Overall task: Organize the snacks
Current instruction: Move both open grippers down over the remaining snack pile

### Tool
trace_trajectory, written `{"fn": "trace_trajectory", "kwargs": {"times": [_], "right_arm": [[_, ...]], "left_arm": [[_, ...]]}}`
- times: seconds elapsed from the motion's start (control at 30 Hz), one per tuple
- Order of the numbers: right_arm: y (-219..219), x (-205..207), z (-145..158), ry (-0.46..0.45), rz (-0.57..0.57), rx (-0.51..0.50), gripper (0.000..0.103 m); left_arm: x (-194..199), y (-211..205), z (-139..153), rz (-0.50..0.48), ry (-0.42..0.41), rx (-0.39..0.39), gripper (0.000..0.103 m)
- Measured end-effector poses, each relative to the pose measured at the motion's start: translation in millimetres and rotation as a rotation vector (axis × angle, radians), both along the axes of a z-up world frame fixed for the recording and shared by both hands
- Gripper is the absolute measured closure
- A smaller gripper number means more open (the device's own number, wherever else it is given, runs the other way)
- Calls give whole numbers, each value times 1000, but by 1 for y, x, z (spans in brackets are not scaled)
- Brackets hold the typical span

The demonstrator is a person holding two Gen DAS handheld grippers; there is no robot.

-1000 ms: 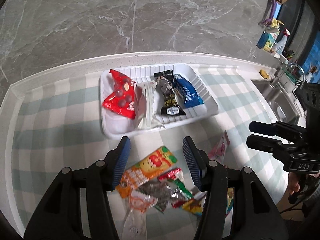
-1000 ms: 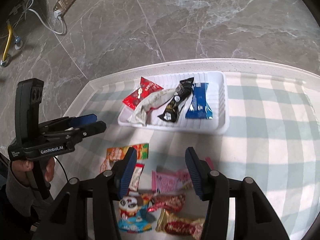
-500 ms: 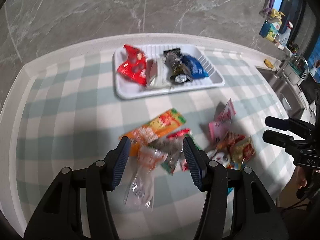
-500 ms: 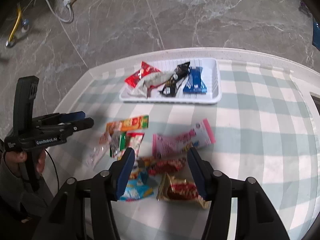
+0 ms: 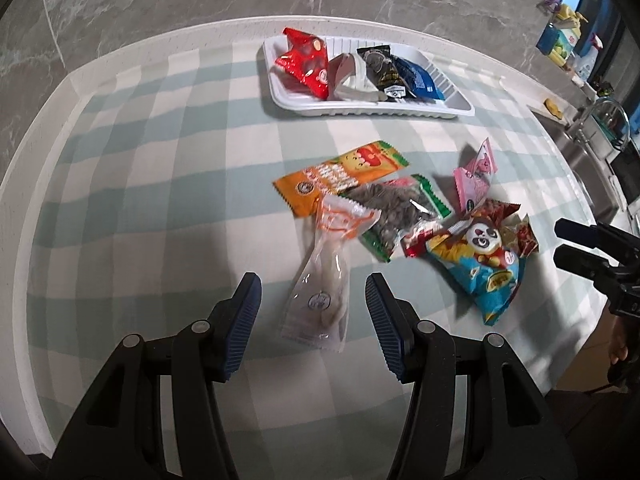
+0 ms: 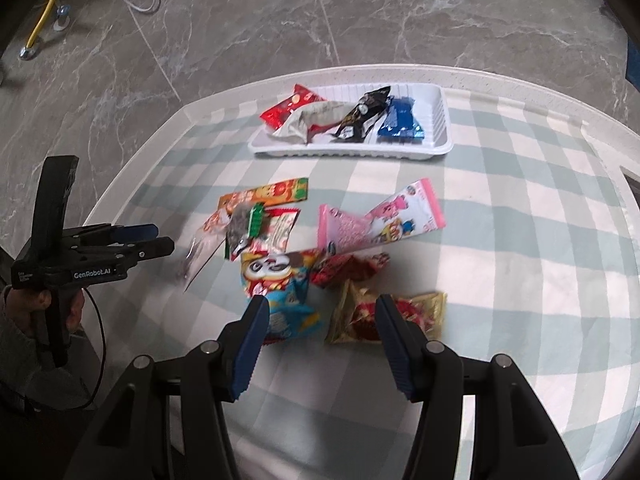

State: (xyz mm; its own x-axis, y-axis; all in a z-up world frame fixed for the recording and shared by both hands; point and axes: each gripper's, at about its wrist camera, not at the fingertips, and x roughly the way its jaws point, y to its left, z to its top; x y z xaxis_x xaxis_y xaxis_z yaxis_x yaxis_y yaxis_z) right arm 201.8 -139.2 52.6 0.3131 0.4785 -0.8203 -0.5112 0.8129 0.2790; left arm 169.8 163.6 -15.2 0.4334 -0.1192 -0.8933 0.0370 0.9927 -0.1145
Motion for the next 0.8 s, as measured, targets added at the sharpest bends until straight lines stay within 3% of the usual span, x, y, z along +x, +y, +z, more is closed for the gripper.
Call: {"fn": "trace_trajectory", "kwargs": {"times": [0.8], "right_arm": [[51,-3,-27,47,61,-59,45]], "left_arm": [[25,-11,-28,-97,48,-3,50]]}}
